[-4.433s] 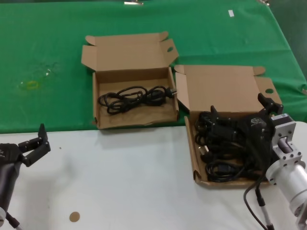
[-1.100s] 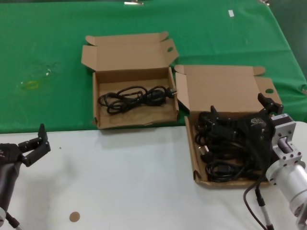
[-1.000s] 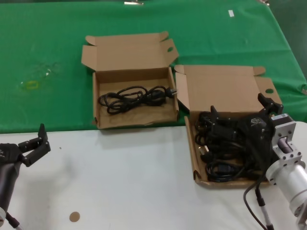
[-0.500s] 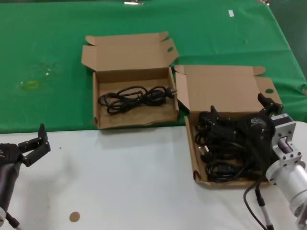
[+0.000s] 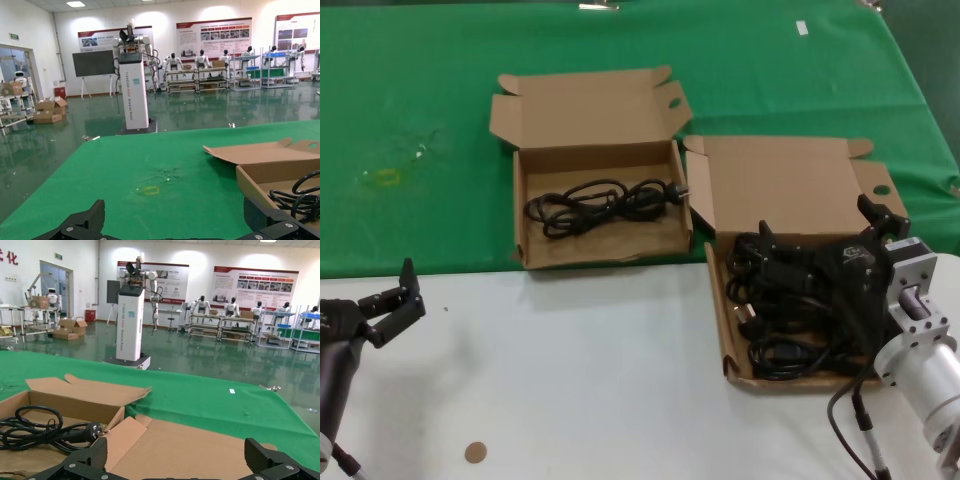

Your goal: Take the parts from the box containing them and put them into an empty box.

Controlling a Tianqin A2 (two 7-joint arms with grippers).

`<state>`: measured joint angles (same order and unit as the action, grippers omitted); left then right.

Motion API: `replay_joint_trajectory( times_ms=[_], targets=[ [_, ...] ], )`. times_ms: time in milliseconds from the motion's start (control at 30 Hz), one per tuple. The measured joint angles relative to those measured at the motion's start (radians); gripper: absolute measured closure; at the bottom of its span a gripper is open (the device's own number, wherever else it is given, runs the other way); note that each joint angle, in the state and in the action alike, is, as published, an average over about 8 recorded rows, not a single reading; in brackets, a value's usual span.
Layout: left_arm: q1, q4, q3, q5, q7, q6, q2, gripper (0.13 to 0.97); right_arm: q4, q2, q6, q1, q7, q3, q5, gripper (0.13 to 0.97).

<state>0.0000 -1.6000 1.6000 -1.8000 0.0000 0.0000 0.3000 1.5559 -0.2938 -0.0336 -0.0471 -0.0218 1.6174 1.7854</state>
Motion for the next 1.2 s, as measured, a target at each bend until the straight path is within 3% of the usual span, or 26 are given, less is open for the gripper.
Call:
replay_joint_trajectory(
  times_ms=[1200],
  targets=[
    [0.000, 0.000, 0.000, 0.000, 0.000, 0.000, 0.000, 0.132, 0.000, 0.000, 0.000, 0.000, 0.000, 0.000, 0.000, 0.129]
  ],
)
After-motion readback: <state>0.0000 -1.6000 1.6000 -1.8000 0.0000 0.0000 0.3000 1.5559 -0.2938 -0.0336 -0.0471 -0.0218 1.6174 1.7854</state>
